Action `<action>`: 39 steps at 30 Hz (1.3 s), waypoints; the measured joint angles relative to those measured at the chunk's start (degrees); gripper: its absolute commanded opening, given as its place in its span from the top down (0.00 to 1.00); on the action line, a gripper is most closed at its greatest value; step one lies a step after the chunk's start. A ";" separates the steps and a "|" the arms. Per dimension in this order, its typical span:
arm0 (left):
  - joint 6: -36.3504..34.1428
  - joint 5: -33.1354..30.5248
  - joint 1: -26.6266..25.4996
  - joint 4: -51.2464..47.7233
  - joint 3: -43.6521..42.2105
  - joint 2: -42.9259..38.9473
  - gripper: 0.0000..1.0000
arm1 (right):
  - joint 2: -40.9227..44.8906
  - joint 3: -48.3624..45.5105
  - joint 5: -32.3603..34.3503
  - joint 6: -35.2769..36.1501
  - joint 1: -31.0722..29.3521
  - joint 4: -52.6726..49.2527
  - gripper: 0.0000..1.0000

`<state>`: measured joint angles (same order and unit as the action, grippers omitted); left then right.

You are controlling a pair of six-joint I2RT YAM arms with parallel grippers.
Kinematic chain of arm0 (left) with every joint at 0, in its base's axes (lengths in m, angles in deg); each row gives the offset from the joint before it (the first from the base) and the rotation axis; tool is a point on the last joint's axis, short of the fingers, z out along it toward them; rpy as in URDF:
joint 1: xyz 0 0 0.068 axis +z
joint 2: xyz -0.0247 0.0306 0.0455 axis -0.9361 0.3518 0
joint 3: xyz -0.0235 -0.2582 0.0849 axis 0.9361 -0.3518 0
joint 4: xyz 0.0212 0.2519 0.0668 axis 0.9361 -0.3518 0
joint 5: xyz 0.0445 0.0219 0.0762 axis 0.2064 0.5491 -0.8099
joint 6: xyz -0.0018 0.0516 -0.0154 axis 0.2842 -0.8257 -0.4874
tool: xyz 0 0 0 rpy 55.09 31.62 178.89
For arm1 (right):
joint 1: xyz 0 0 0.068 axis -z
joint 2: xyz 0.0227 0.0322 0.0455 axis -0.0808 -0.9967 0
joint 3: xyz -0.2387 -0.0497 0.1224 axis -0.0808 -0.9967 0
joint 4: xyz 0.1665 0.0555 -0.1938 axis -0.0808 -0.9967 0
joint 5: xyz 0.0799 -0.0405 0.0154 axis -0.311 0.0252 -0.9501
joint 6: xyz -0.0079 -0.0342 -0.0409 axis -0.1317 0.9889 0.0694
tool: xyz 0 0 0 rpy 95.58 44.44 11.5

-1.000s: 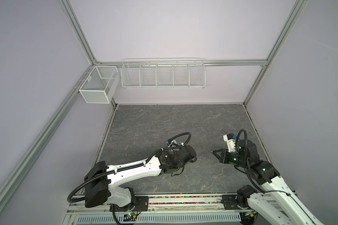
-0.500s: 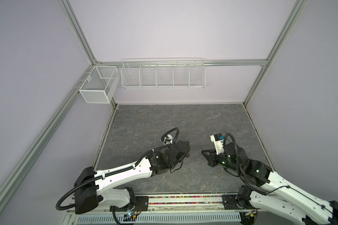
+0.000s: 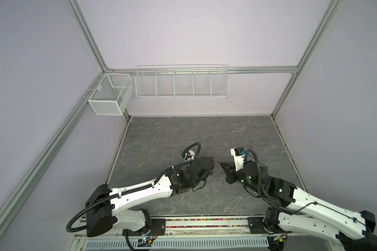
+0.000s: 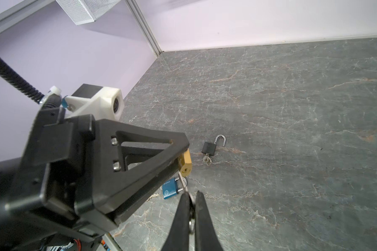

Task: Unlock with the key
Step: 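Bring the gold padlock toward the right gripper while the right gripper brings the key, then push the silver key into the gold padlock's keyhole with the right gripper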

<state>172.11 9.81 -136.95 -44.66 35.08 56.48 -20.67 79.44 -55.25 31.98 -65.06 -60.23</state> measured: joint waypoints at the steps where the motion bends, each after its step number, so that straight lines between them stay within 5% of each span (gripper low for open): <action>1: 0.24 0.09 0.00 0.02 0.00 0.00 0.95 | -0.07 -0.15 0.39 0.20 -0.26 0.50 0.93; 39: 3.41 -0.37 0.22 2.34 0.96 1.29 0.96 | -3.32 -2.62 7.65 1.70 -2.29 5.20 0.93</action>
<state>175.51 9.43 -136.73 -42.32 36.04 57.77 -24.00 76.82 -47.60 33.68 -67.35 -55.02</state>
